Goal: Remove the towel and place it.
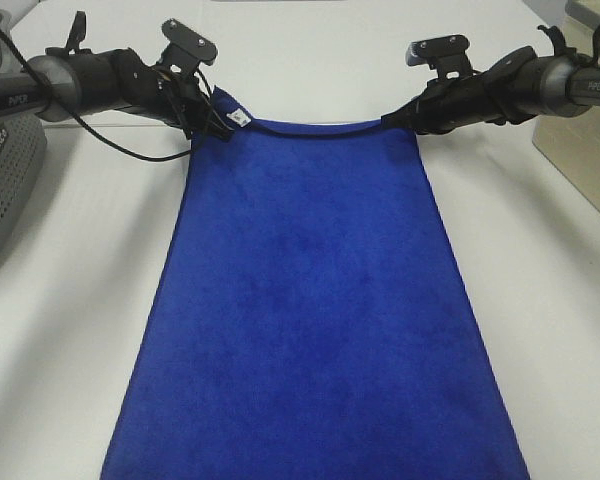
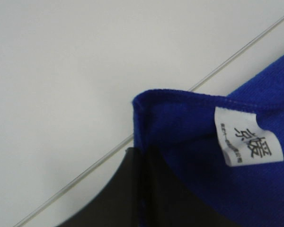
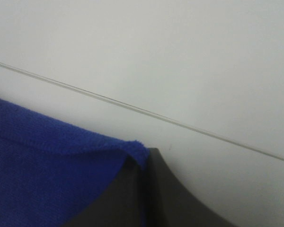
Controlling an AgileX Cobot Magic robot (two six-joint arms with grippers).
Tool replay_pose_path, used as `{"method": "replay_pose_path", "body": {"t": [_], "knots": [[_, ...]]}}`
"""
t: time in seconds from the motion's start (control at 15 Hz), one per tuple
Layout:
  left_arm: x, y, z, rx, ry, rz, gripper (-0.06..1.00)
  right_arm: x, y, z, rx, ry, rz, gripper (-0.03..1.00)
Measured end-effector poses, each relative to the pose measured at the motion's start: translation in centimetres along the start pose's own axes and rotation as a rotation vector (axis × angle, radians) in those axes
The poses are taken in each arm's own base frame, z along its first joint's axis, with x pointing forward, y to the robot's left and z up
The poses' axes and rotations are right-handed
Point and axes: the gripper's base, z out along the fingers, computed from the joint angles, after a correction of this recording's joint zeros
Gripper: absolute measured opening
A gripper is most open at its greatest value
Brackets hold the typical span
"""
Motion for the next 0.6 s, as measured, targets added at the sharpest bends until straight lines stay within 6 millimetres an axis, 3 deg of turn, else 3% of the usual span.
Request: {"method": "replay_pose_path", "body": {"t": [0.6], "knots": [[-0.2, 0.1, 0.0, -0.01, -0.021, -0.026, 0.0, -1.0, -0.2, 0.1, 0.023, -0.062, -0.016, 0.02]]}}
